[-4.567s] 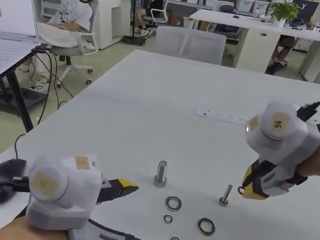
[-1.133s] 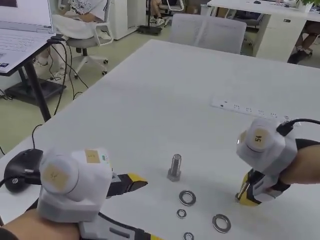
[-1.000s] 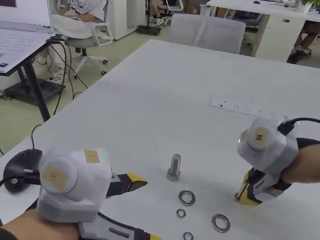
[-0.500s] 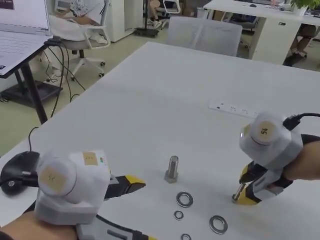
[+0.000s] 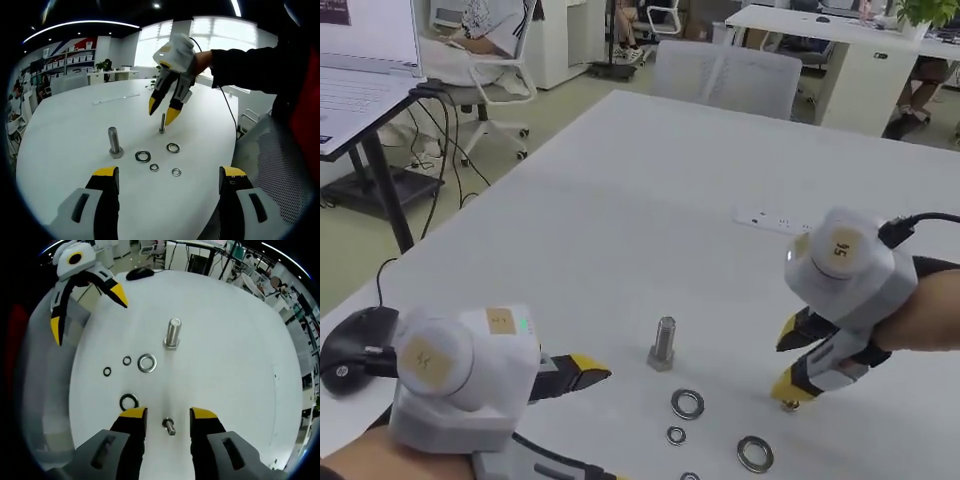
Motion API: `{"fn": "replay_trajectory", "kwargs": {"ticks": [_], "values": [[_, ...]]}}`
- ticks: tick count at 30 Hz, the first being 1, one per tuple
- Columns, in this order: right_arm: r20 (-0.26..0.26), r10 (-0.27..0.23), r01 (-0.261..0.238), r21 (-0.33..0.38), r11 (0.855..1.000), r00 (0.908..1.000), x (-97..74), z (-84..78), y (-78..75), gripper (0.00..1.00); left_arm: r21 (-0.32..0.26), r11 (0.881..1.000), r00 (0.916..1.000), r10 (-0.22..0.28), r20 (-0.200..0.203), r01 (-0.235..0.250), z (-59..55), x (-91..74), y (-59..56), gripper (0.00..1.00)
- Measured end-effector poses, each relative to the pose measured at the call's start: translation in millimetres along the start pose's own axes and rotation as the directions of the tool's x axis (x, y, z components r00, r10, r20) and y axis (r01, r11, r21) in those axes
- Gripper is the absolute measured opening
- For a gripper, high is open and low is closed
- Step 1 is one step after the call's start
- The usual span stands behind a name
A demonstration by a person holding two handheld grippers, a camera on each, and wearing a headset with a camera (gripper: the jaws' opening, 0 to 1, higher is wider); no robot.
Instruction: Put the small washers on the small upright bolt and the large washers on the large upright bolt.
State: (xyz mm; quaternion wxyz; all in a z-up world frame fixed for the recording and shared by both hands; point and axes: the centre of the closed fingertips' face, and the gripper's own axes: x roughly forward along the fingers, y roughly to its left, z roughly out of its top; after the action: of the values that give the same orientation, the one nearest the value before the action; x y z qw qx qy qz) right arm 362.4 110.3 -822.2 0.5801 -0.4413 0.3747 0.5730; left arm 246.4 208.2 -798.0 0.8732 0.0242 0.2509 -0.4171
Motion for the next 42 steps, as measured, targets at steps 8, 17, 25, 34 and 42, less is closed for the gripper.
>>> {"fn": "replay_trajectory", "kwargs": {"ticks": [8,17,25,34,42], "values": [[0.007,0.008,-0.008,-0.027,1.000,0.9999,-0.9,12.0,6.7,0.35,0.002,1.000,1.0000,0.000,0.002,0.000,0.5,-0.3,-0.5,0.82],[0.007,0.023,-0.023,-0.054,0.998,0.9997,1.3,23.0,14.9,0.34,0.004,1.000,1.0000,0.001,0.006,-0.002,1.1,-1.1,0.1,0.82],[-0.006,0.044,-0.045,-0.088,0.995,0.9990,5.5,31.8,28.8,0.33,0.006,1.000,0.9999,0.003,0.010,-0.003,1.7,-2.0,0.8,0.81],[-0.027,0.078,-0.081,-0.129,0.988,0.9966,9.9,39.2,49.0,0.31,0.008,1.000,0.9999,0.000,0.013,0.000,2.4,-2.5,0.0,0.81],[-0.049,0.113,-0.119,-0.159,0.980,0.9924,16.7,43.9,68.1,0.30,0.009,1.000,0.9999,-0.005,0.011,0.005,2.5,-1.6,-0.6,0.81]]}}
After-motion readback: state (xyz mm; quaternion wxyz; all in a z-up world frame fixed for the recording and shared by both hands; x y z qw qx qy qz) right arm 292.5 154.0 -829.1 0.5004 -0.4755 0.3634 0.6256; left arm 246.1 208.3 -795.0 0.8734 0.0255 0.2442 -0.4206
